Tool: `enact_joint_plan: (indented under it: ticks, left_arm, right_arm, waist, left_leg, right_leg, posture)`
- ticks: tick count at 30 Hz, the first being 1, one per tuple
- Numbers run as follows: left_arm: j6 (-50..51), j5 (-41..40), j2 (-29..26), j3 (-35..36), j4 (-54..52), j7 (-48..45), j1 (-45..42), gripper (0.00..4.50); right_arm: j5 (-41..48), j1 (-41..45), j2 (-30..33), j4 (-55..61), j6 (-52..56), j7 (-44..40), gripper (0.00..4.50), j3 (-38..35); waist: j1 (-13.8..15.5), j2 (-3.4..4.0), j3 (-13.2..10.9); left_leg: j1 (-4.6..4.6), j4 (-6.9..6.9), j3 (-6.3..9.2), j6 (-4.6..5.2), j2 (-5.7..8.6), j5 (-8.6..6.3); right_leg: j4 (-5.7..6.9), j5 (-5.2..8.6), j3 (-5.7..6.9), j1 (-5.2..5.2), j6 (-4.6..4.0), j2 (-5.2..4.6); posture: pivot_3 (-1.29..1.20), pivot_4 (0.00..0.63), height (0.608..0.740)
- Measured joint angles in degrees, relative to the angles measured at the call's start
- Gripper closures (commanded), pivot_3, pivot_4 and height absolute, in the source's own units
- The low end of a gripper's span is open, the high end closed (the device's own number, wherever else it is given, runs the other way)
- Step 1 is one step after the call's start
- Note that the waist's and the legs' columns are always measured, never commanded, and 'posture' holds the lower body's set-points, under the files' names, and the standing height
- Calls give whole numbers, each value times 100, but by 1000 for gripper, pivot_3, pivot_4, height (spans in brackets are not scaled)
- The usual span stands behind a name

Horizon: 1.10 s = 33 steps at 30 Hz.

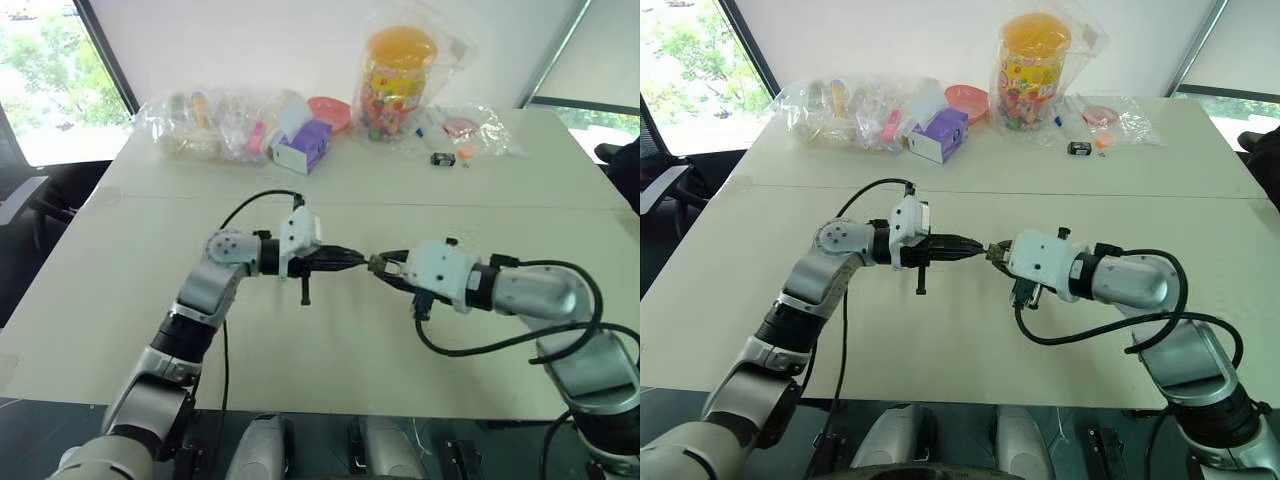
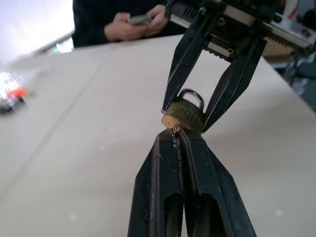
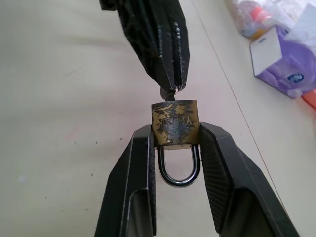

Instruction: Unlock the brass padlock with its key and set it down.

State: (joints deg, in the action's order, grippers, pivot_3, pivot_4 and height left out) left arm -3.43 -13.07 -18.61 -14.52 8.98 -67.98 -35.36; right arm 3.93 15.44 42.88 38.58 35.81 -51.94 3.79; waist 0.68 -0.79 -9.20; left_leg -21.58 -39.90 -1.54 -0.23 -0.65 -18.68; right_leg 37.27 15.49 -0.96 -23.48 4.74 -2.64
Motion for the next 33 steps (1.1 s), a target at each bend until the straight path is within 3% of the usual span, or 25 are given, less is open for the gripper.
enact_joint_plan:
  ticks: [3, 6, 12, 16, 20, 33]
  left_arm:
    - [-978, 129, 100, -57, 178, -137, -17, 4449]
    - [-973, 57, 112, -96, 178, -292, -18, 4449]
    - [1681, -848, -334, -23, -348, -455, -44, 4449]
    - [3521, -1474, -491, 152, -325, -324, -105, 2550]
    - [4323, -1708, -390, 268, -254, -64, -291, 492]
    - [4773, -1859, 64, 449, -20, 412, -472, 492]
  right_arm:
    - [310, 20, -12, 174, 329, -25, 3804, 62]
    - [435, 50, -3, 236, 452, -3, 3804, 152]
    - [283, 83, 238, 231, 175, 66, 3804, 396]
    - [82, 193, 369, 228, -285, 117, 3804, 443]
    - [65, 215, 369, 227, -471, 148, 3804, 444]
    - [-93, 222, 504, 224, -635, 148, 3804, 460]
  waist:
    - [3, 1, 0]
    - [-7, 0, 0]
    - [-58, 2, -1]
    - [-90, -2, -3]
    - [-92, -4, -5]
    - [-123, -4, -5]
  left_leg:
    - [-4, 4, 0, 1, 0, 0]
    - [-6, 3, 0, 4, 1, -2]
    - [-6, 3, 1, 6, -1, -3]
    - [-7, 3, 4, 6, 0, -3]
    - [-11, 2, 7, 6, 2, -3]
    - [-11, 2, 8, 5, 1, -3]
  right_leg:
    - [-8, 0, 1, -1, 0, -4]
    - [-9, -1, 2, -2, 0, -5]
    - [-6, -1, 6, -4, 3, 10]
    - [-7, -1, 8, -3, 5, 21]
    - [-8, -1, 10, -4, 5, 18]
    - [-7, 0, 8, -5, 5, 8]
  posture:
    - [0, 150, 735]
    - [0, 150, 735]
    - [0, 150, 735]
    - [0, 150, 735]
    - [0, 150, 735]
    - [0, 150, 735]
